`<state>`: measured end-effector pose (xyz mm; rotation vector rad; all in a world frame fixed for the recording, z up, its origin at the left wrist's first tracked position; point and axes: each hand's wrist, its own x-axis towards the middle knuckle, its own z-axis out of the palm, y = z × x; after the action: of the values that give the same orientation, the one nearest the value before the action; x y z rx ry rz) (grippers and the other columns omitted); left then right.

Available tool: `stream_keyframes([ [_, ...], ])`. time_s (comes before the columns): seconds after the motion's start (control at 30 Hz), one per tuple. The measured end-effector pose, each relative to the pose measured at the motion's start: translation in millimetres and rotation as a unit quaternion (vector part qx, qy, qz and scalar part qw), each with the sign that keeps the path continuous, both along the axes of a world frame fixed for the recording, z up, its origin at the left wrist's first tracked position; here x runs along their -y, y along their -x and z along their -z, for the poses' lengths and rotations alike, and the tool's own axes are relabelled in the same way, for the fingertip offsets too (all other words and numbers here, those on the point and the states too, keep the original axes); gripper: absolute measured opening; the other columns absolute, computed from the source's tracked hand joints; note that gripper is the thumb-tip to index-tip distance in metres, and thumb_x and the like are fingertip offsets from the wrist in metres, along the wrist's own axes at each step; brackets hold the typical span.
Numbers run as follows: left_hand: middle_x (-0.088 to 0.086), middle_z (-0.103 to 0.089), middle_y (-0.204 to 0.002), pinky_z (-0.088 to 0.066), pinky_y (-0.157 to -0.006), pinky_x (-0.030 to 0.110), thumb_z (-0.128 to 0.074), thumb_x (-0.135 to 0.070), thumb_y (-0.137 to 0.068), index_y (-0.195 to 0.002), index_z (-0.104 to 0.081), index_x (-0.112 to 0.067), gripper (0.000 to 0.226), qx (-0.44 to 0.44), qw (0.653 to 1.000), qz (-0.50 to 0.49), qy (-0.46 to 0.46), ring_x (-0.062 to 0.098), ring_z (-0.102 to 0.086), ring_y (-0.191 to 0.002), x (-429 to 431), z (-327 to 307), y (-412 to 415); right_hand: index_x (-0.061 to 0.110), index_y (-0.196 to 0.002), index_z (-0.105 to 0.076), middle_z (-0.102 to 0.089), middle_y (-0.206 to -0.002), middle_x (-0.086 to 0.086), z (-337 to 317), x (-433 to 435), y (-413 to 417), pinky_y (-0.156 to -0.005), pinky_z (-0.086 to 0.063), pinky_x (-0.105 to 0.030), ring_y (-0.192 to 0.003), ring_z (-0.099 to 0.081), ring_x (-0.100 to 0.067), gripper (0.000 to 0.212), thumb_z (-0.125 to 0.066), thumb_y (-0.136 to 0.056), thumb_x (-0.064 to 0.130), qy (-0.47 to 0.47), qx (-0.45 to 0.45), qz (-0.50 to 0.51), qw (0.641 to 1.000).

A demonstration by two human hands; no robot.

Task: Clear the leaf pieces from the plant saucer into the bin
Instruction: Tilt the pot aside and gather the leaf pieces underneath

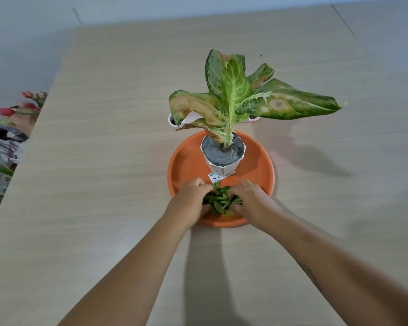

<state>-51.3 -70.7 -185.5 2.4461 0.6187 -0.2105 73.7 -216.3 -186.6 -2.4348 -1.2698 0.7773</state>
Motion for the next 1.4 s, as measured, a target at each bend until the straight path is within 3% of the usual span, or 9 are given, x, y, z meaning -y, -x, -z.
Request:
stream_keyframes([
  [0.1,-0.005,-0.053,-0.105,-0.049,-0.080,0.038,-0.065,-0.021,-0.084,-0.110,-0.064,-0.027,0.027,0.043,0.997,-0.063,-0.013,0.020,-0.055,-0.103,-7,-6,-2,0.020,-0.114,-0.064,-0.053,-0.111,-0.005,1,5,1,-0.083,-0.049,-0.040,-0.099,-0.056,-0.032,0.037,-0.066,-0.079,0.009,-0.049,-0.001,0.031,0.998],
  [0.2,-0.008,-0.048,-0.123,-0.047,-0.090,0.040,-0.073,-0.038,-0.077,-0.129,-0.052,-0.037,0.057,-0.012,0.999,-0.014,-0.026,0.018,-0.040,-0.118,-2,-5,-2,0.033,-0.135,-0.047,-0.042,-0.126,-0.001,3,7,3,-0.095,-0.045,-0.041,-0.110,-0.042,-0.028,0.063,-0.073,-0.078,0.028,-0.003,0.014,0.007,1.000],
  [0.37,0.000,-0.055,-0.111,-0.048,-0.082,0.036,-0.067,-0.023,-0.083,-0.119,-0.061,-0.025,0.036,0.037,0.999,-0.013,-0.021,0.024,-0.053,-0.106,-3,-3,-3,0.020,-0.109,-0.067,-0.055,-0.107,-0.007,-1,-3,0,-0.086,-0.047,-0.042,-0.096,-0.056,-0.034,0.030,-0.065,-0.081,0.011,-0.050,0.013,0.016,0.999],
  [0.5,-0.001,-0.045,-0.129,-0.044,-0.096,0.040,-0.077,-0.035,-0.075,-0.134,-0.050,-0.030,0.065,-0.035,0.999,-0.004,-0.032,0.024,-0.039,-0.121,-3,0,-1,0.034,-0.133,-0.050,-0.043,-0.123,0.001,-2,-1,-3,-0.093,-0.045,-0.040,-0.107,-0.043,-0.027,0.060,-0.073,-0.077,0.029,0.024,0.038,-0.016,0.999],
  [0.63,0.001,-0.053,-0.112,-0.046,-0.082,0.036,-0.070,-0.022,-0.080,-0.112,-0.063,-0.020,0.032,0.000,1.000,-0.001,-0.013,0.024,-0.053,-0.108,-9,-1,-2,0.025,-0.111,-0.063,-0.047,-0.104,0.001,-1,-2,0,-0.085,-0.046,-0.037,-0.100,-0.054,-0.030,0.031,-0.065,-0.081,0.017,-0.005,0.025,-0.008,1.000],
  [0.73,-0.004,-0.047,-0.126,-0.045,-0.094,0.038,-0.075,-0.035,-0.076,-0.130,-0.052,-0.032,0.058,-0.010,0.999,-0.006,-0.032,0.020,-0.040,-0.119,-7,-1,-4,0.030,-0.128,-0.052,-0.044,-0.119,0.000,0,-2,4,-0.088,-0.047,-0.037,-0.103,-0.043,-0.025,0.050,-0.069,-0.081,0.032,-0.008,0.046,0.009,0.999],
  [0.97,-0.006,-0.043,-0.123,-0.045,-0.094,0.036,-0.074,-0.043,-0.074,-0.132,-0.049,-0.037,0.063,-0.025,0.999,-0.006,-0.030,0.017,-0.034,-0.118,-5,3,-2,0.035,-0.135,-0.045,-0.040,-0.125,-0.002,-3,-4,11,-0.092,-0.047,-0.040,-0.107,-0.040,-0.027,0.062,-0.072,-0.079,0.035,0.025,0.068,0.013,0.997],
  [1.17,0.003,-0.054,-0.104,-0.048,-0.081,0.037,-0.068,-0.016,-0.080,-0.110,-0.066,-0.016,0.030,0.004,1.000,0.014,0.019,0.021,-0.055,-0.096,-9,7,-5,0.017,-0.115,-0.065,-0.052,-0.111,-0.008,4,-5,6,-0.083,-0.044,-0.032,-0.098,-0.054,-0.031,0.033,-0.064,-0.082,0.009,-0.004,-0.001,0.035,0.999],
  [1.4,-0.002,-0.067,-0.087,-0.042,-0.058,0.013,-0.069,-0.012,-0.079,-0.095,-0.072,-0.017,0.017,0.058,0.988,-0.092,0.108,0.011,-0.061,-0.075,-16,-2,-8,0.012,-0.092,-0.071,-0.069,-0.092,-0.005,-17,-15,8,-0.063,-0.046,-0.023,-0.083,-0.062,-0.021,0.013,-0.063,-0.083,0.007,-0.094,-0.089,0.199,0.971],
])
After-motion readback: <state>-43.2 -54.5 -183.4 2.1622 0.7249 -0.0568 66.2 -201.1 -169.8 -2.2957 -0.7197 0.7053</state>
